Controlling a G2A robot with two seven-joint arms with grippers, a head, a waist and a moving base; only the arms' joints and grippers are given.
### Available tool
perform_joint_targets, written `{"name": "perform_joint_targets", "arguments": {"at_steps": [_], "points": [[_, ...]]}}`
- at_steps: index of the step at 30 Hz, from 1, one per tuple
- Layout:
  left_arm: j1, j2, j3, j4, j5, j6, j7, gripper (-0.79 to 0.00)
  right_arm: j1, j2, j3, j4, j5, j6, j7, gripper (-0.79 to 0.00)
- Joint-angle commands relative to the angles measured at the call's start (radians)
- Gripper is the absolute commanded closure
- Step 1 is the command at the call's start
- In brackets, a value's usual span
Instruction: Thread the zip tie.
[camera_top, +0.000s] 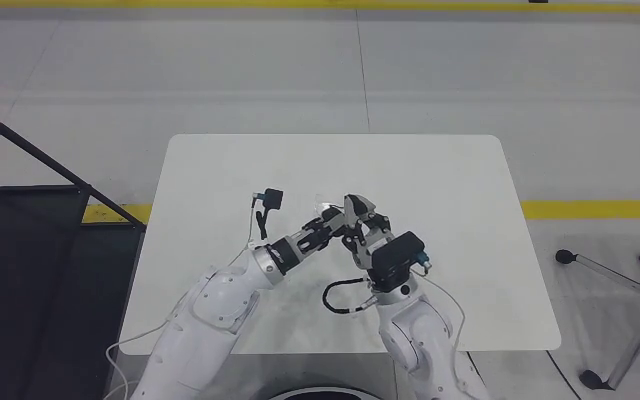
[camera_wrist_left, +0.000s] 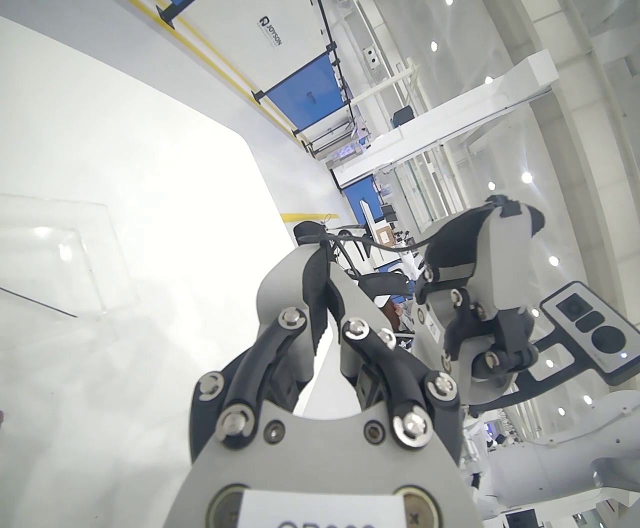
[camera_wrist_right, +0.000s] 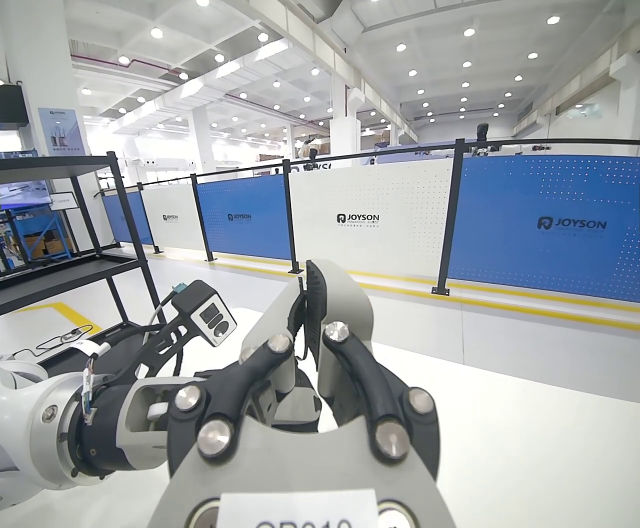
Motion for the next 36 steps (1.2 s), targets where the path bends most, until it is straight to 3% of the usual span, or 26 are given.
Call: {"name": "perform_joint_targets", "arguments": {"at_steps": [1, 20, 36], "points": [[-0.004, 0.001, 0.003, 0.002, 0.006, -0.001, -0.010, 0.000, 0.002, -0.001, -0.003, 0.004, 0.002, 0.010, -0.019, 0.000], [-0.012, 0.003, 0.007, 0.010, 0.001, -0.023, -0.006, 0.000, 0.033, -0.007, -0.016, 0.051, 0.007, 0.027, 0.023, 0.000], [-0.015, 0.006, 0.014, 0.013, 0.001, -0.021, -0.021, 0.000, 0.025, -0.012, -0.021, 0.057, 0.030, 0.042, -0.033, 0.000]]}}
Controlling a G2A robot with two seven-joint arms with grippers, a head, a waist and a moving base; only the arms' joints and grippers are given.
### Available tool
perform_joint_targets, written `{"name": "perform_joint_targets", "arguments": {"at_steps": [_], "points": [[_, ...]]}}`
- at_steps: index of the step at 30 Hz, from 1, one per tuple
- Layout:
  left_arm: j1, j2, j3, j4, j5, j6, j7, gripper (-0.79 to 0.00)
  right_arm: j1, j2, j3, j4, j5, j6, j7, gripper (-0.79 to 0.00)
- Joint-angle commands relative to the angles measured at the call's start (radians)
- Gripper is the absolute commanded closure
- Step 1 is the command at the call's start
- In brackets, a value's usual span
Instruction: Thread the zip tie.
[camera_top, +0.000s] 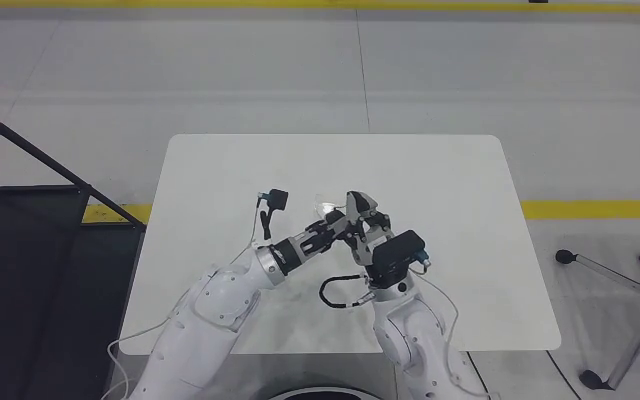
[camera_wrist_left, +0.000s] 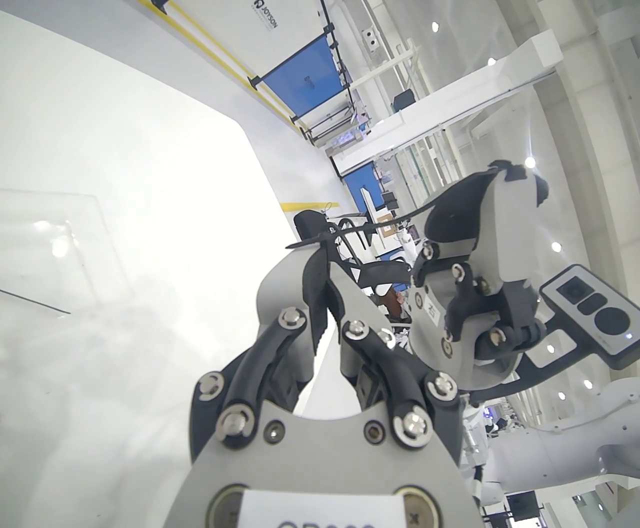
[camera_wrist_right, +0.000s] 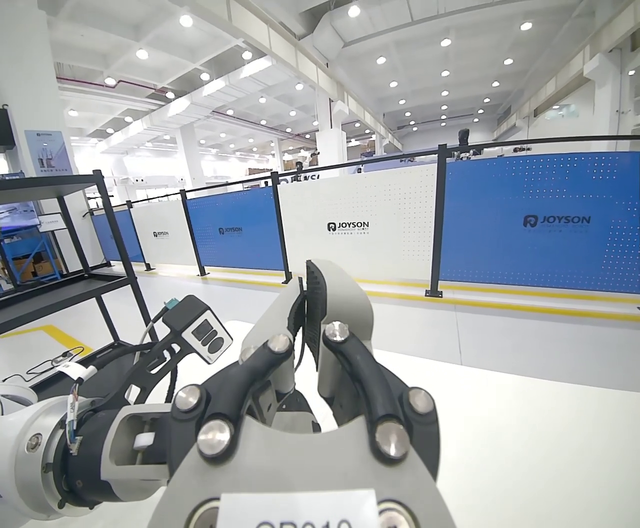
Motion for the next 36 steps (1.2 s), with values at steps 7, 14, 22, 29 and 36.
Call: {"name": "perform_joint_targets", "arguments": {"at_steps": [7, 14, 22, 29, 36], "points": [[0.006, 0.002, -0.004, -0.004, -0.001, -0.012, 0.008, 0.000, 0.010, -0.001, -0.005, 0.012, -0.005, -0.005, 0.025, 0.000], [0.013, 0.002, -0.013, -0.007, -0.004, -0.002, 0.045, 0.000, -0.003, -0.001, 0.007, -0.007, 0.013, 0.001, 0.016, -0.326], [0.020, 0.001, -0.018, -0.016, 0.031, 0.009, 0.114, 0.000, -0.027, 0.002, 0.039, -0.034, 0.087, -0.034, 0.021, -0.785], [0.027, -0.001, -0.013, -0.025, 0.106, 0.018, 0.184, 0.000, -0.071, 0.011, 0.107, -0.070, 0.236, -0.119, 0.053, -0.785], [0.035, -0.006, -0.011, -0.032, 0.137, 0.012, 0.266, 0.000, -0.112, 0.021, 0.190, -0.096, 0.441, -0.169, 0.210, -0.785]]}}
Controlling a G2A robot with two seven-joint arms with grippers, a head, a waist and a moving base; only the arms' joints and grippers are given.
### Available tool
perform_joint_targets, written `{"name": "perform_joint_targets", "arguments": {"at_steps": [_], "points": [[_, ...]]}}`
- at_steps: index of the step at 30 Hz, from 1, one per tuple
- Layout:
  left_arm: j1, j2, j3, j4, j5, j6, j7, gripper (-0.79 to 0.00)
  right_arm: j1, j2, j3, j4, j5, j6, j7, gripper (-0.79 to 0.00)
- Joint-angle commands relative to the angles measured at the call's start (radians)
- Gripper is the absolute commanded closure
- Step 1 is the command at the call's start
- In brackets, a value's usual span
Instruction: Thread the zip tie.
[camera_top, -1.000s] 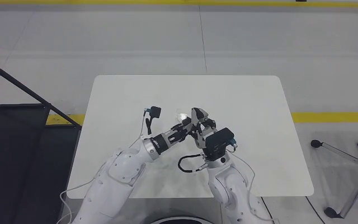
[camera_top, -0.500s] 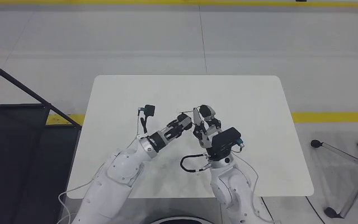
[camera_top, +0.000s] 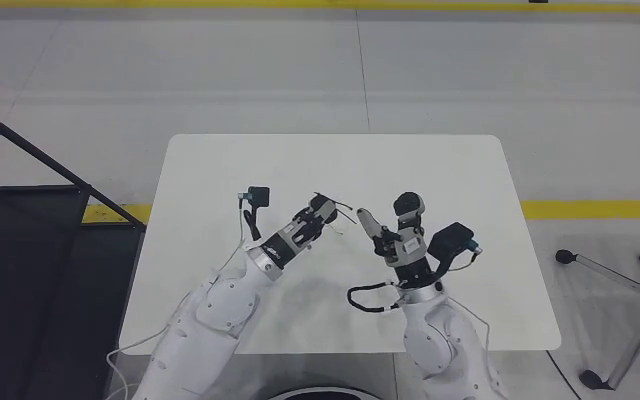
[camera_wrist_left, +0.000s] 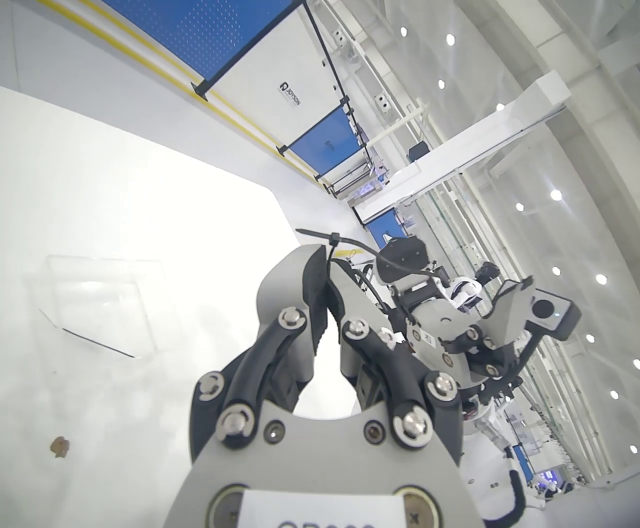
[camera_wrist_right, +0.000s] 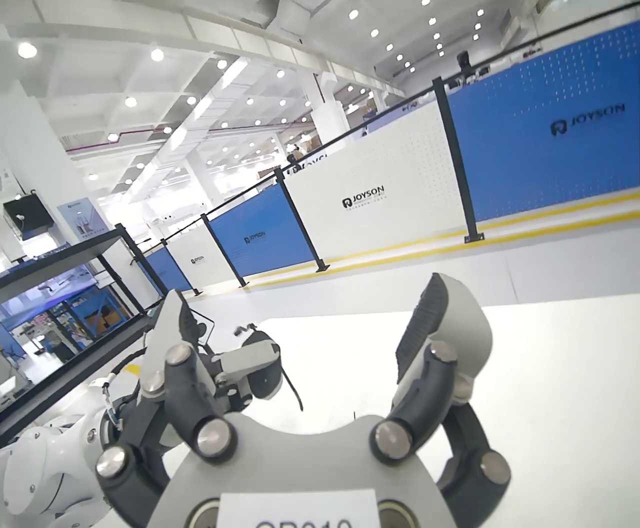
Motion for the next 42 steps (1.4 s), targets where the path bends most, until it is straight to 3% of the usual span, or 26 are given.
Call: {"name": "perform_joint_targets", "arguments": {"at_steps": [1, 3, 15, 24, 30, 42], "points": [[0.003, -0.001, -0.005, -0.001, -0.009, -0.005, 0.023, 0.000, -0.011, 0.004, 0.028, -0.006, 0.057, 0.005, 0.084, -0.785], [0.005, -0.002, -0.006, 0.000, -0.014, -0.007, 0.029, 0.000, -0.013, 0.008, 0.049, -0.017, 0.065, 0.016, 0.144, -0.785], [0.007, -0.002, -0.006, -0.002, -0.014, -0.004, 0.031, 0.000, -0.013, 0.008, 0.040, -0.009, 0.087, 0.018, 0.168, -0.785], [0.013, -0.004, -0.009, -0.006, -0.010, -0.001, 0.044, 0.000, 0.020, 0.012, 0.059, 0.062, 0.366, -0.014, 0.403, -0.785], [-0.001, -0.007, 0.003, 0.005, -0.003, 0.004, 0.033, 0.000, 0.051, 0.012, 0.059, 0.088, 0.538, -0.017, 0.485, -0.376], [-0.007, -0.010, 0.001, 0.010, 0.000, 0.012, 0.027, 0.000, 0.105, 0.015, 0.038, 0.133, 0.674, -0.028, 0.560, -0.225]]}}
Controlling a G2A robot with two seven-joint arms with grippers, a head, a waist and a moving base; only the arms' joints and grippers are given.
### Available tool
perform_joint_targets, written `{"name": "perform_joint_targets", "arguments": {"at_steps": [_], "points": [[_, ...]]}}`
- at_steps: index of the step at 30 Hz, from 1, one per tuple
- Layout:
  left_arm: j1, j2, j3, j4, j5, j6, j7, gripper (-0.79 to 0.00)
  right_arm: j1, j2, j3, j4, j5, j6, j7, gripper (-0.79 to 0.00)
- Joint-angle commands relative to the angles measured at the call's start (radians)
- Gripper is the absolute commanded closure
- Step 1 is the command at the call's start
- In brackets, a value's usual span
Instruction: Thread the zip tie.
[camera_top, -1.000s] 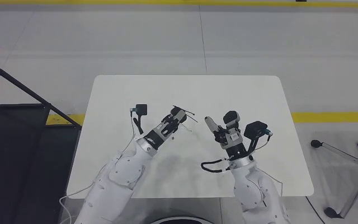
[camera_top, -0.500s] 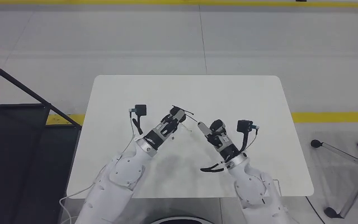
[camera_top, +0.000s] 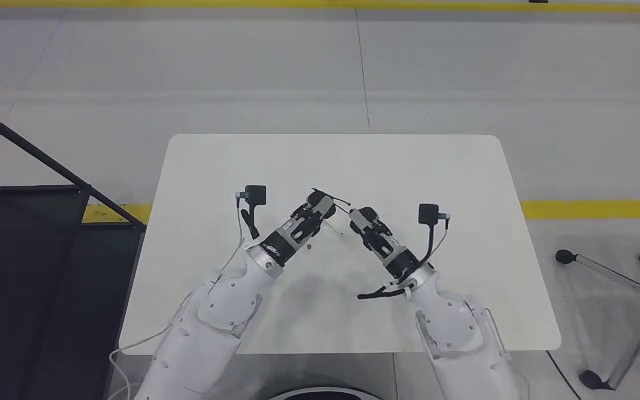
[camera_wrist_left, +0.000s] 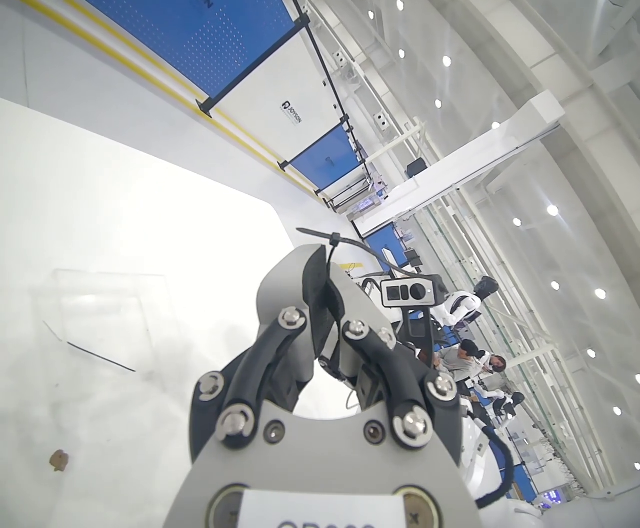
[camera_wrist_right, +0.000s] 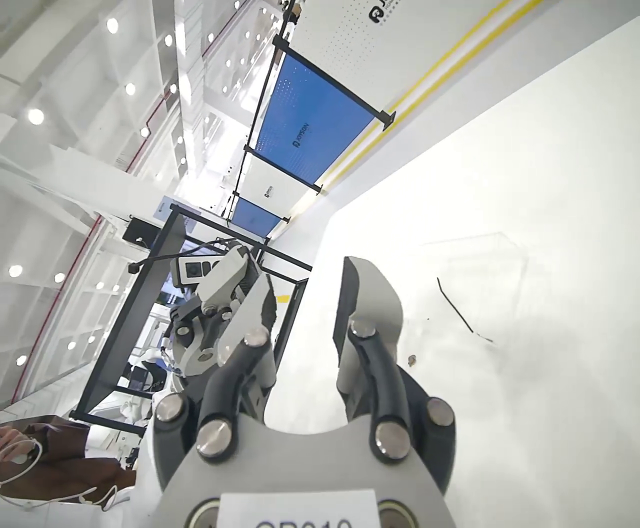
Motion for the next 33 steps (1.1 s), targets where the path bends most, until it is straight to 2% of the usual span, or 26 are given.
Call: {"name": "perform_joint_targets", "arguments": {"at_steps": [1, 3, 9, 13, 16, 19, 24, 31, 33], "points": [[-0.001, 0.000, 0.000, 0.003, 0.001, 0.001, -0.003, 0.000, 0.005, 0.000, -0.002, 0.004, 0.029, -0.003, 0.010, -0.185], [-0.004, -0.001, 0.001, 0.006, 0.000, 0.001, -0.006, 0.000, 0.011, 0.001, -0.001, 0.008, 0.059, -0.003, 0.019, -0.105], [-0.011, -0.003, 0.004, 0.013, -0.001, 0.003, -0.011, 0.000, 0.022, 0.004, 0.000, 0.014, 0.115, -0.013, 0.043, -0.055], [-0.012, -0.004, 0.005, 0.014, -0.001, 0.002, -0.014, 0.000, 0.024, 0.007, -0.001, 0.014, 0.126, -0.012, 0.055, -0.071], [-0.013, -0.004, 0.004, 0.015, -0.002, 0.000, -0.015, 0.000, 0.027, 0.009, -0.003, 0.014, 0.134, -0.009, 0.061, -0.157], [-0.013, -0.005, 0.004, 0.016, -0.002, 0.000, -0.015, 0.000, 0.029, 0.011, -0.005, 0.014, 0.139, -0.007, 0.064, -0.172], [-0.012, -0.006, 0.003, 0.017, 0.001, 0.002, -0.013, 0.000, 0.030, 0.013, -0.009, 0.014, 0.144, -0.008, 0.062, -0.126], [-0.014, -0.007, 0.002, 0.020, -0.002, 0.002, -0.014, 0.000, 0.034, 0.017, -0.015, 0.017, 0.149, -0.008, 0.064, -0.006], [-0.013, -0.008, 0.002, 0.019, -0.003, 0.002, -0.014, 0.000, 0.035, 0.018, -0.017, 0.018, 0.150, -0.010, 0.064, 0.000]]}}
